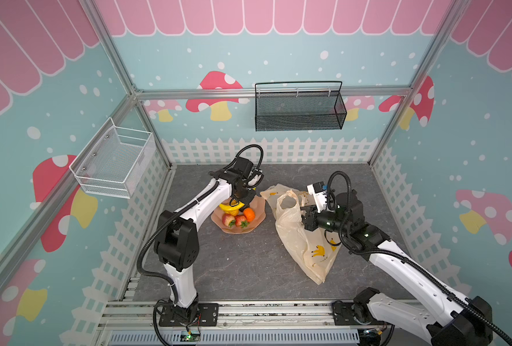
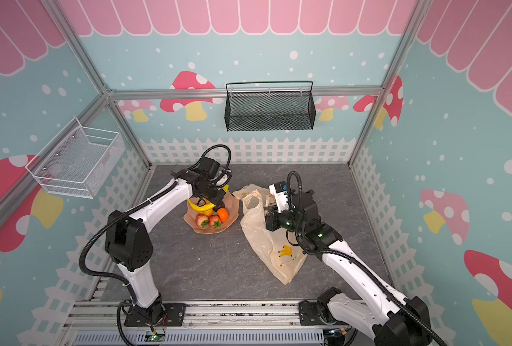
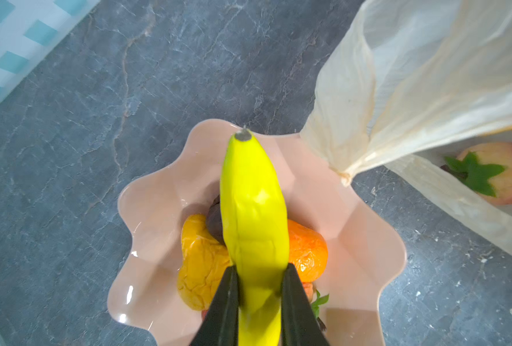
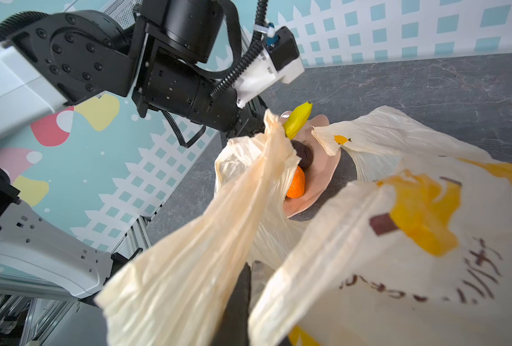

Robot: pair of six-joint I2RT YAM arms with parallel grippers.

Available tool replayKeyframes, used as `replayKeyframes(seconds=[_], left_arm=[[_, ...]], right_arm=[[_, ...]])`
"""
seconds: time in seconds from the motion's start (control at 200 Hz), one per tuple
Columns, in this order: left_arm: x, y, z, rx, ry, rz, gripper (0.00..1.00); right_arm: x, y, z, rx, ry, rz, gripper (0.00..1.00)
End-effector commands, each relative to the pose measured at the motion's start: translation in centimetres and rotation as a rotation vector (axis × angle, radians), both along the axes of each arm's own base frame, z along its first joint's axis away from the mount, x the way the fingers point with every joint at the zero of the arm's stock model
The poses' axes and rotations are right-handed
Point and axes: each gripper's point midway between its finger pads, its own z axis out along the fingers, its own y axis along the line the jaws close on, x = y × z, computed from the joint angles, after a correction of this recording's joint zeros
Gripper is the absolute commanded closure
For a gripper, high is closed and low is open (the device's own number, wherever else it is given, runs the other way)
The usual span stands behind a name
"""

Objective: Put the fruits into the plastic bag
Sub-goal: 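Lift the banana with the left gripper up out of the bowl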

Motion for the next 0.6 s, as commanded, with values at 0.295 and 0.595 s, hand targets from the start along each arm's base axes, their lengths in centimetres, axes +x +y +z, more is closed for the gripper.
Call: replayKeyframes(seconds=[0.295, 0.595], left_arm=[[-1.3, 0.5, 10.3, -0.204, -0.201, -0.069, 0.82], [-2.9, -2.3, 17.0, -0.618, -0.261, -0.077, 0.83]], right_arm=[[-0.5, -0.1, 0.6, 0.011, -0.011, 0.005, 1.00], [-0.4, 0.0, 0.6, 0.009, -0.013, 0.009, 1.00]])
